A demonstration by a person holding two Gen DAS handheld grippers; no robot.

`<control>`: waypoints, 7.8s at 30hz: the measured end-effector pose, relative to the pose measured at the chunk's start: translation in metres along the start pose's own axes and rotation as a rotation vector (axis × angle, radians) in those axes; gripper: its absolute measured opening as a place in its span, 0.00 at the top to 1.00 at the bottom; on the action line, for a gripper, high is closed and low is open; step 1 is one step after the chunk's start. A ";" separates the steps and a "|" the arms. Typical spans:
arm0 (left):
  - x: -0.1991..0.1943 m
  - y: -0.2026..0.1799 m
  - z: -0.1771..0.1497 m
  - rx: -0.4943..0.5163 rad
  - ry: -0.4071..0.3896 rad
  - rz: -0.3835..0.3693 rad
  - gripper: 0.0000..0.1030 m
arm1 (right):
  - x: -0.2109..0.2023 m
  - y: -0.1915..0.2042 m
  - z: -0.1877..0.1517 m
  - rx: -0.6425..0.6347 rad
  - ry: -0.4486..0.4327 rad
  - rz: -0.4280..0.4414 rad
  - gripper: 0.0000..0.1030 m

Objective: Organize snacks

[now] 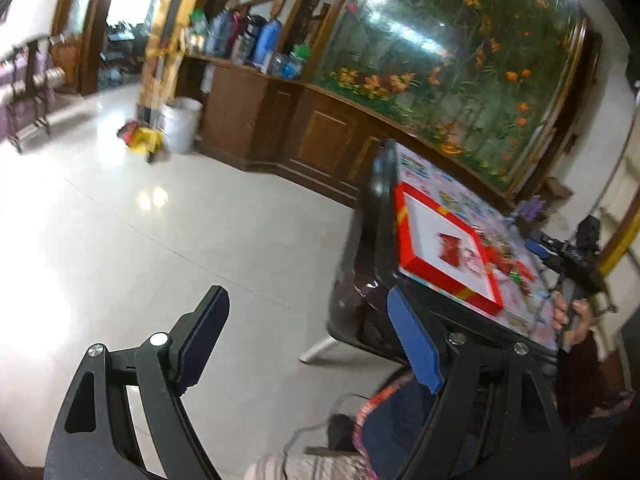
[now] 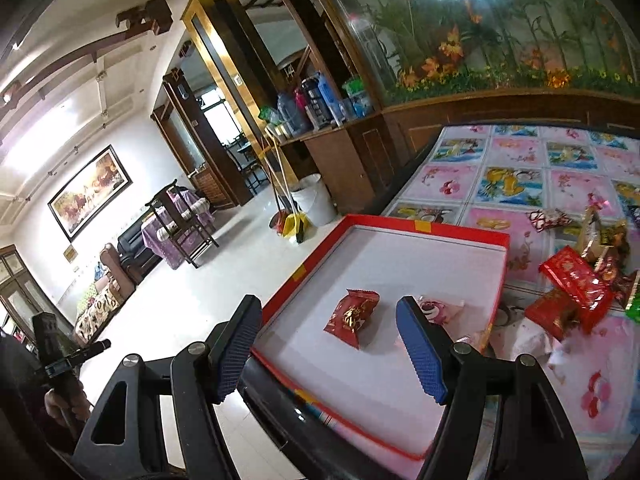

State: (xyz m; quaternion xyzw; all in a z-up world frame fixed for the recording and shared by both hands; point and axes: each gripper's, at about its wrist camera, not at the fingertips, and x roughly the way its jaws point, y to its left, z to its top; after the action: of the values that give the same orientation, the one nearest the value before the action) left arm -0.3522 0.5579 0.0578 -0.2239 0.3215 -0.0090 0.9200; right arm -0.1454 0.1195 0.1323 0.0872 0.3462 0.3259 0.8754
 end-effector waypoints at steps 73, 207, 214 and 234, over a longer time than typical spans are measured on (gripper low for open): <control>0.183 -0.337 -0.028 0.525 0.095 -0.079 0.13 | -0.128 -0.279 -0.024 0.277 0.064 -0.509 0.20; 0.254 -0.282 0.025 0.440 0.133 0.111 0.43 | 0.126 -0.058 0.027 -0.302 0.234 -0.241 0.30; 0.243 -0.311 0.000 0.521 0.149 0.042 0.33 | 0.050 -0.141 0.042 -0.207 0.114 -0.355 0.18; 0.270 -0.422 -0.043 0.737 0.235 -0.055 0.30 | 0.000 -0.280 0.018 0.117 0.119 -0.236 0.16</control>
State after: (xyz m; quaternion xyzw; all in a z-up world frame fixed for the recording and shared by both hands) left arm -0.1097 0.1179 0.0459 0.1157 0.3937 -0.1740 0.8952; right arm 0.0098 -0.0957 0.0399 0.0774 0.4237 0.2045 0.8790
